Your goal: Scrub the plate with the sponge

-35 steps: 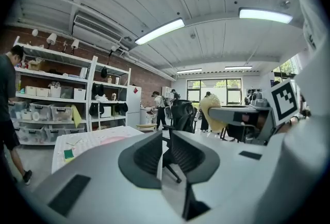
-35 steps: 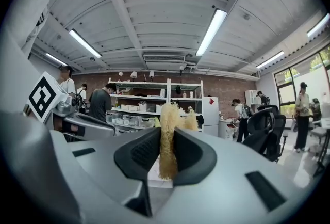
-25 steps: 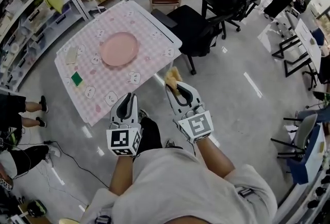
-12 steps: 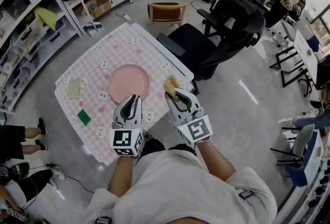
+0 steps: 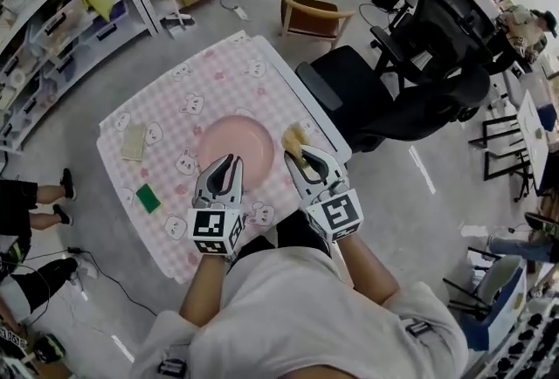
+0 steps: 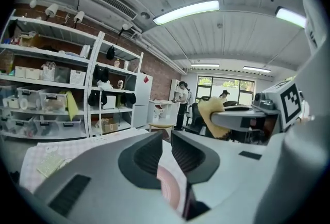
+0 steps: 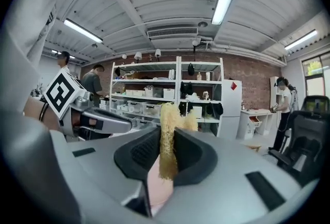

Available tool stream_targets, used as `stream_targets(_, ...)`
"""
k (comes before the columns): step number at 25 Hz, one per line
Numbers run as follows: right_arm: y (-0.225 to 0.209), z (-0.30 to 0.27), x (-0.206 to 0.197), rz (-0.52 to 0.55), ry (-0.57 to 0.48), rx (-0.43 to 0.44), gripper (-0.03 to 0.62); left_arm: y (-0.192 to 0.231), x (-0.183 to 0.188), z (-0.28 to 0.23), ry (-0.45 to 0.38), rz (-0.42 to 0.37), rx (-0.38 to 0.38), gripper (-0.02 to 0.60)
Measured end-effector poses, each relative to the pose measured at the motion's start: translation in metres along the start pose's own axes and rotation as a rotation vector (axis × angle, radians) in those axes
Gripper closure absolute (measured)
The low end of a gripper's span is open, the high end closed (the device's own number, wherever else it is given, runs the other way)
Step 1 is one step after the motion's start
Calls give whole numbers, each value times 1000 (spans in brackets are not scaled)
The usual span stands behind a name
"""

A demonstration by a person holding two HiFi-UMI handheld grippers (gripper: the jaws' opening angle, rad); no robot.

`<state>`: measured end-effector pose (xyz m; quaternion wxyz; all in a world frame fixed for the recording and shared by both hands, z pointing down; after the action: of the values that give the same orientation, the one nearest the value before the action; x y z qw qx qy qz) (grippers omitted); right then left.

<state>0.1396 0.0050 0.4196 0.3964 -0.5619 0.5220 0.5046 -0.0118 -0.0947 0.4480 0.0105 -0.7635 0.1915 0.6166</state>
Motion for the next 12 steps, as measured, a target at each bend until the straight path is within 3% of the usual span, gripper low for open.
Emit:
stream_targets(4,-9,-44,-2,-8,-12,131,530,25,5,-17,-1,15,108,517)
stream_targets(12,-32,-112,-19,3,20,394,530,44,-8,-43,34,128,303,517)
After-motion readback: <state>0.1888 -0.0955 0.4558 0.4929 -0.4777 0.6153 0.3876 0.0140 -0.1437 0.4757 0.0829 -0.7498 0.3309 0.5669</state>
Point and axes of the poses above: the fingertips, and each gripper's own axes: z backward along the fingers, y to its left, x out of its top, the point moved 6 cm from there along z, backward along the fingers, and after that the axes turned 10 degrees about -x, right-handed, at the moved point
